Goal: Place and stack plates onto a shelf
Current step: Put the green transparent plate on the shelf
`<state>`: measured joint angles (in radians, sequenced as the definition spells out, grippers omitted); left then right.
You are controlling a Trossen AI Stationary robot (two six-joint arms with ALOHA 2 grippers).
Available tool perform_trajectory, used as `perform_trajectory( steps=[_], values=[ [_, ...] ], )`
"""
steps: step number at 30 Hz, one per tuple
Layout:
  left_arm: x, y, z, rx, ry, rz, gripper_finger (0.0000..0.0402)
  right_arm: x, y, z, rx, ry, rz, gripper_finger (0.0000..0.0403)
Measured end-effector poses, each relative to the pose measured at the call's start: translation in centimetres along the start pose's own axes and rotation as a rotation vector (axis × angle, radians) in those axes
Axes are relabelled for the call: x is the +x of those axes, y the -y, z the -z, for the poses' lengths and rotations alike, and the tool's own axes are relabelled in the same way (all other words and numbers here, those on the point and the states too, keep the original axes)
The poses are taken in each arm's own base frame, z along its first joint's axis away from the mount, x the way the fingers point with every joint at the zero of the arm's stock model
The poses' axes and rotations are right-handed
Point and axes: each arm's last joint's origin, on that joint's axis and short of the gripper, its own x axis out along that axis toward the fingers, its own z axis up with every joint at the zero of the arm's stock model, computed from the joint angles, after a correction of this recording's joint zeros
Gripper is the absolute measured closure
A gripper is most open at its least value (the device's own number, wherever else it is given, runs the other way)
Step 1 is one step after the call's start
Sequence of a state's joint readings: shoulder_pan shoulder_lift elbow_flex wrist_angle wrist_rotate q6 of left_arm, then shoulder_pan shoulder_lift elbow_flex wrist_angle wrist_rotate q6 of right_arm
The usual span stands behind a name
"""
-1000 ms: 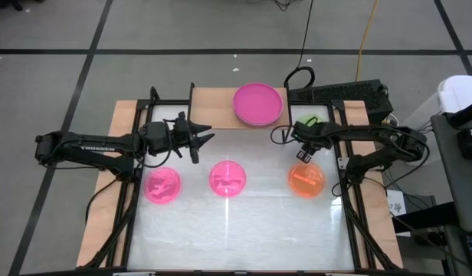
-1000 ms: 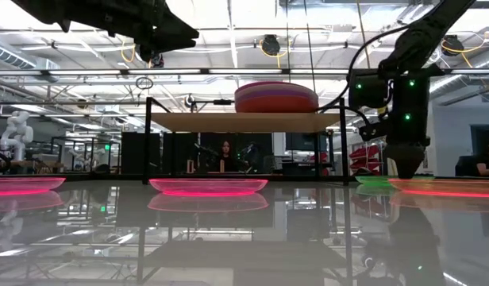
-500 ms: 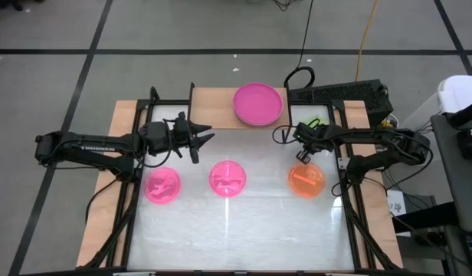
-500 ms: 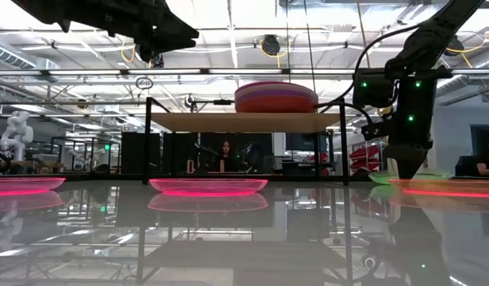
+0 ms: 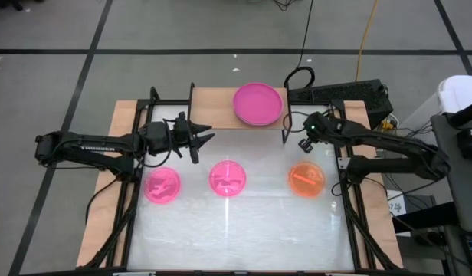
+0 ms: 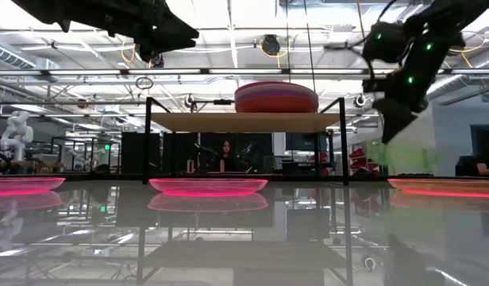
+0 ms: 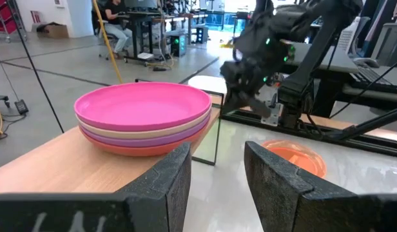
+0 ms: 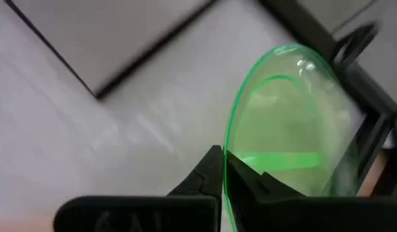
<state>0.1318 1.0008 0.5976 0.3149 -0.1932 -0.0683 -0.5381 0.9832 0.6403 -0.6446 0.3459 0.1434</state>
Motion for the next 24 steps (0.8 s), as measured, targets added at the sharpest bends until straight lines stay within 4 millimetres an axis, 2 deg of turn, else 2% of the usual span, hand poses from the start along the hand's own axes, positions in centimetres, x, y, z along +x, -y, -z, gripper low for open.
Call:
perform_trajectory(
  steps=[7,13,18,24],
  values=[
    [0.0,0.0,0.0,0.002,0.000,0.000,0.0252,-3.0,0.9,-0.8,0.044,0.256,-0.039,0.0403],
    [0.0,0.0,0.0,0.002,0.000,0.000,0.0252,-4.8,1.4,-2.0,0.036,0.456,-0.049,0.0403],
    [0.0,0.0,0.0,0.000,0.000,-0.001,0.0252,-6.8,1.8,-3.9,0.018,0.559,-0.050,0.0403],
    [0.0,0.0,0.0,-0.001,0.001,-0.001,0.0252,-9.5,1.7,-7.0,-0.011,0.760,-0.221,0.0403]
  ],
)
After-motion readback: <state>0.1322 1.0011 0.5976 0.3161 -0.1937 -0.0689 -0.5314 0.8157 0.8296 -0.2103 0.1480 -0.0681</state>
